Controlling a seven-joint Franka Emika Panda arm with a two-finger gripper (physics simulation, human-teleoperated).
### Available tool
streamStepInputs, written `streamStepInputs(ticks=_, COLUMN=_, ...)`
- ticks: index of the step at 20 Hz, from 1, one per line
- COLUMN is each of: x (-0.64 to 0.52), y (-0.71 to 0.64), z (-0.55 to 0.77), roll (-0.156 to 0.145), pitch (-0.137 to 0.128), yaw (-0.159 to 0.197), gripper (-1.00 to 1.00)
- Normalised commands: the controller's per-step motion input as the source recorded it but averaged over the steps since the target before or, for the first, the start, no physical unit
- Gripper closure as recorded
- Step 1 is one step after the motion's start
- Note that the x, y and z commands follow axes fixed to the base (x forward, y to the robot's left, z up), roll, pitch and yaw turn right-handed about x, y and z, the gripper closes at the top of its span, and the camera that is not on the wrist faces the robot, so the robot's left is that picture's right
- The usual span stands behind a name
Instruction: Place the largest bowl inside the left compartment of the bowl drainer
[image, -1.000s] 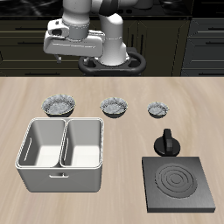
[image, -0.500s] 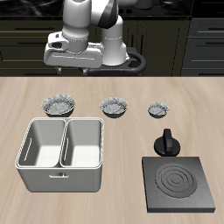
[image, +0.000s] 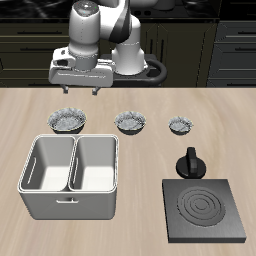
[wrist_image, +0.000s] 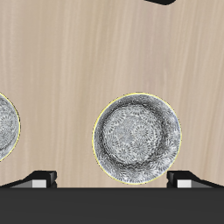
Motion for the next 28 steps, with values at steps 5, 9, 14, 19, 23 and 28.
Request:
streamStepInputs(ticks=5, x=0.03, y=-0.11, z=-0.25, roll=-0.012, pitch=0.001, yaw=-0.012, gripper=-1.00)
streamStepInputs(ticks=9, x=0.03, y=0.08, z=-0.25, roll=0.011, pitch=0.014, yaw=-0.021, gripper=-1.00)
streamStepInputs(ticks=14, x=0.01, y=0.22, z=-0.38, roll=0.037, pitch=0.043, yaw=-0.024, gripper=-1.00)
streamStepInputs(ticks=19, x=0.01, y=0.10, z=-0.25, roll=0.007, pitch=0.019, yaw=-0.008, gripper=-1.00)
streamStepInputs(ticks=23, x=-0.01, y=-0.01, z=-0.25, roll=-0.003, pitch=0.021, yaw=-0.018, gripper=-1.00)
streamStepInputs(ticks=28, x=-0.03, y=0.00, z=-0.22, roll=-0.006, pitch=0.017, yaw=-0.018, gripper=-1.00)
